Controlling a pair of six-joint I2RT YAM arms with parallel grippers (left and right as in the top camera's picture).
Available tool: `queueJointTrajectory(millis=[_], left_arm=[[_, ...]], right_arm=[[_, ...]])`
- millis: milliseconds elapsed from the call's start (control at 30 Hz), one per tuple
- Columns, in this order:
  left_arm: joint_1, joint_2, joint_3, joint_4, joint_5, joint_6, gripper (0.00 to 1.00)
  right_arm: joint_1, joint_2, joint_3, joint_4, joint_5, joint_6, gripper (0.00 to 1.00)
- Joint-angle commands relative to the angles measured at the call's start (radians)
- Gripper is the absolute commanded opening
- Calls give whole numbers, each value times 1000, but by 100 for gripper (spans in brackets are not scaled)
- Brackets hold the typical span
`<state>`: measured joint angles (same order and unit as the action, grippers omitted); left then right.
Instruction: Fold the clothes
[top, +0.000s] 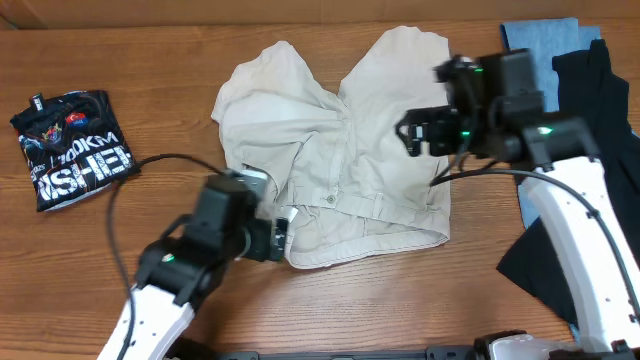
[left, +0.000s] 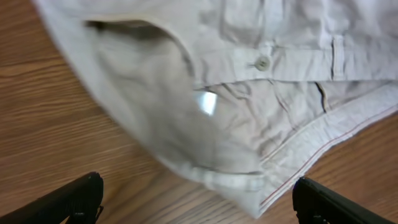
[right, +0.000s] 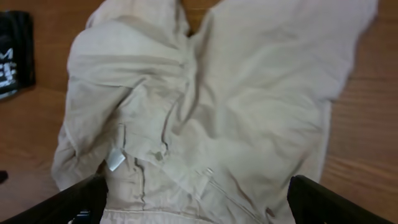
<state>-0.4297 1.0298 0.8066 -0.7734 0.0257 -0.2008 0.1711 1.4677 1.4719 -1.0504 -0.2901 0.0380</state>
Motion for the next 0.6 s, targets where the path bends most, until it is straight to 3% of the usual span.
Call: queueJointTrajectory(millis=[0, 300, 333, 433, 533, 567], left_arm=[[-73, 87, 22, 28, -40, -49, 100], [-137, 336, 22, 14, -177, -162, 100], [-138, 349, 22, 8, -193, -179, 96], [-137, 354, 23, -59, -299, -245, 70], [-127, 344, 56, -227, -534, -392, 26], [-116, 343, 72, -276, -593, -428, 17]], right_arm=[[-37, 2, 11, -31, -26, 19, 96], [-49, 4, 10, -56, -25, 19, 96], [-49, 4, 10, -56, -25, 19, 96], [-49, 4, 10, -59, -23, 18, 96], [-49, 4, 10, -60, -4, 19, 96], [-49, 4, 9, -60, 2, 19, 96]])
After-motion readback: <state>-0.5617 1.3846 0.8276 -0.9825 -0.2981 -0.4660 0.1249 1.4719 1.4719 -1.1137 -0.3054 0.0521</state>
